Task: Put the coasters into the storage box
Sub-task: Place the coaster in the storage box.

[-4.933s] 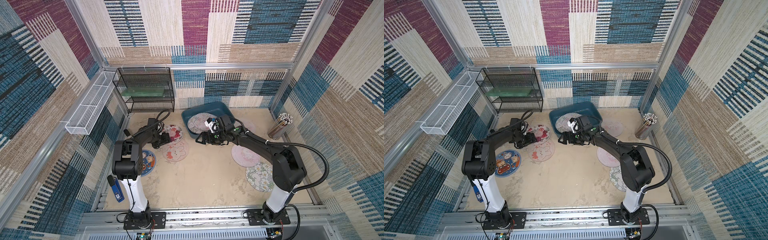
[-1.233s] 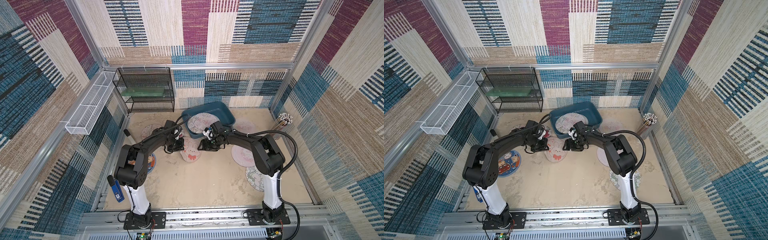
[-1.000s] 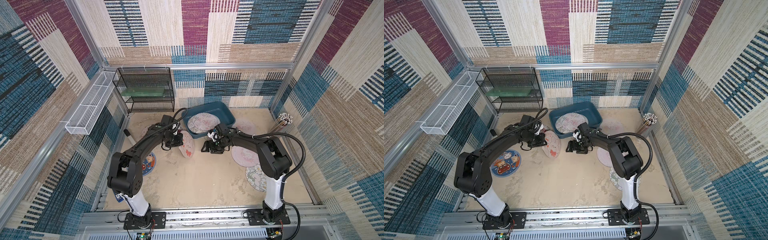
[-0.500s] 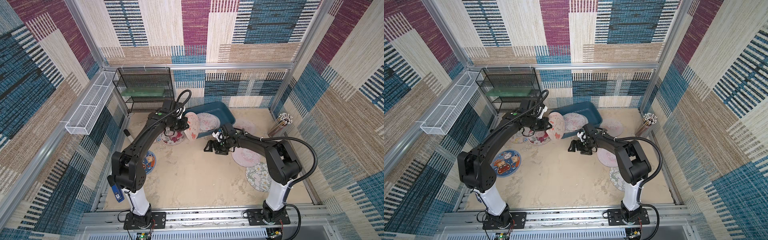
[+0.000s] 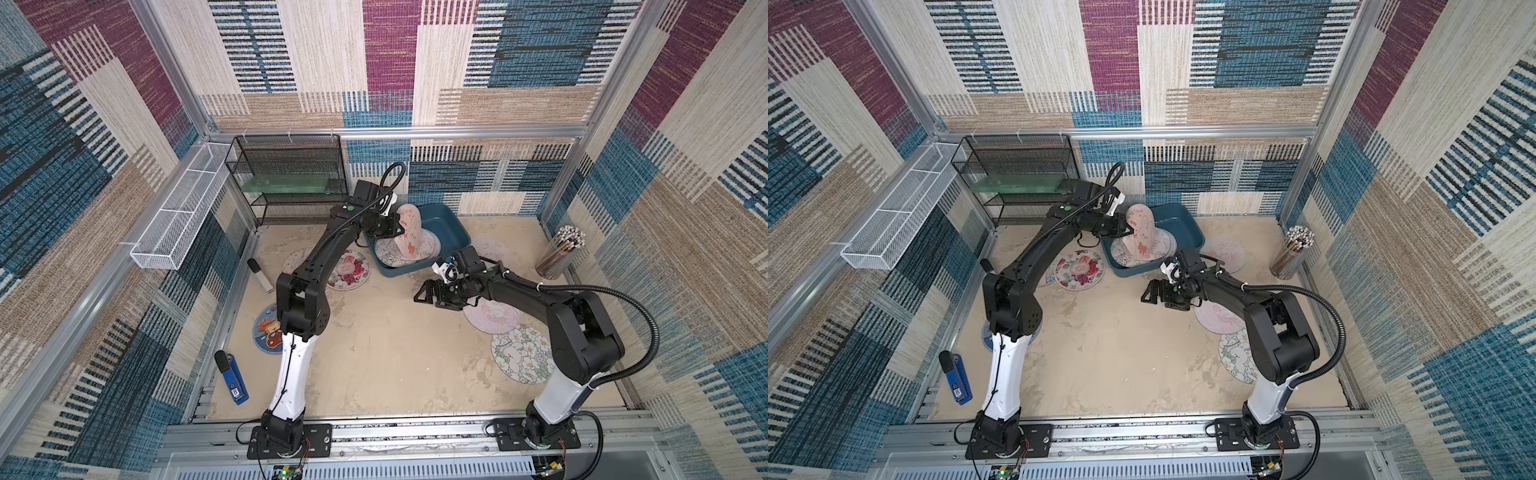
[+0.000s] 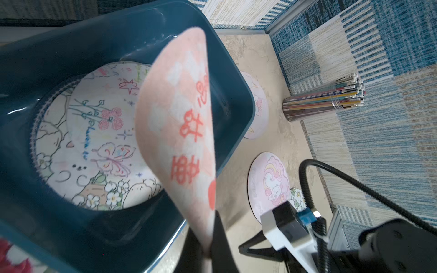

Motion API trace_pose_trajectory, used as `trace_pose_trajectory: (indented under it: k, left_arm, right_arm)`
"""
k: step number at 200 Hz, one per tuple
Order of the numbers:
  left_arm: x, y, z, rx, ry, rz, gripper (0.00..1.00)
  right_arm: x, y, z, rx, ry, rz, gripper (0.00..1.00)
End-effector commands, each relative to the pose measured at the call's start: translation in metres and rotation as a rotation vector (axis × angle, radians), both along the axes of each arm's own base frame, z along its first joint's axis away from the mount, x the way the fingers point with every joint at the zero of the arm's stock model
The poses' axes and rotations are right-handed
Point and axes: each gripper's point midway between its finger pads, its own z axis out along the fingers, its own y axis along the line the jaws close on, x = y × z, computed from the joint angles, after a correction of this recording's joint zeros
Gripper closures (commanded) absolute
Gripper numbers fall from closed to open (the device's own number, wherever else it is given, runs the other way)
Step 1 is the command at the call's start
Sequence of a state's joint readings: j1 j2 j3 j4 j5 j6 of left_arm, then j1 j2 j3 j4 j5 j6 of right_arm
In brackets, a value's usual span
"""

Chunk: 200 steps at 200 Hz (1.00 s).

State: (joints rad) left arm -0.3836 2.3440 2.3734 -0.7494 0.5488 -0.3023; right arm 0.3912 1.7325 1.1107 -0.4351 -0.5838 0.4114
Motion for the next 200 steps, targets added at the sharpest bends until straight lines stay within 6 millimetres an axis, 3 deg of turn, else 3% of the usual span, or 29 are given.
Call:
trace_pose_trajectory:
  k: [1, 26, 55, 96, 147, 156, 184, 200]
  left_arm:
    - [0.013, -0.017, -0.006, -0.072, 0.010, -0.009, 1.00]
    - [0.029, -0.021, -0.048, -0.062, 0.061, 0.022, 1.00]
    - [0.042, -0.002, -0.091, 0.076, 0.080, 0.117, 1.00]
    - [0.049, 0.028, -0.105, 0.217, 0.055, 0.194, 1.00]
    - [0.045, 0.045, -0.124, 0.322, 0.066, 0.211, 1.00]
    - [0.045, 0.045, -0.125, 0.325, 0.070, 0.214, 0.93]
    - [0.045, 0.047, -0.117, 0.331, 0.057, 0.224, 0.51]
    - [0.044, 0.048, -0.108, 0.331, 0.040, 0.225, 0.37]
  right_arm:
    - [0.005, -0.002, 0.007, 0.020, -0.024, -0.017, 0.03]
    - [0.006, -0.005, 0.008, 0.018, -0.026, -0.028, 0.03]
    - [0.007, -0.007, 0.012, 0.014, -0.029, -0.038, 0.03]
    - [0.007, -0.007, 0.012, 0.016, -0.028, -0.039, 0.03]
    - [0.009, -0.009, 0.014, 0.013, -0.037, -0.040, 0.03]
    - [0.010, -0.010, 0.014, 0.011, -0.037, -0.044, 0.03]
    - [0.011, -0.016, 0.013, -0.009, -0.038, -0.070, 0.03]
    - [0.015, -0.028, 0.010, -0.042, -0.033, -0.113, 0.03]
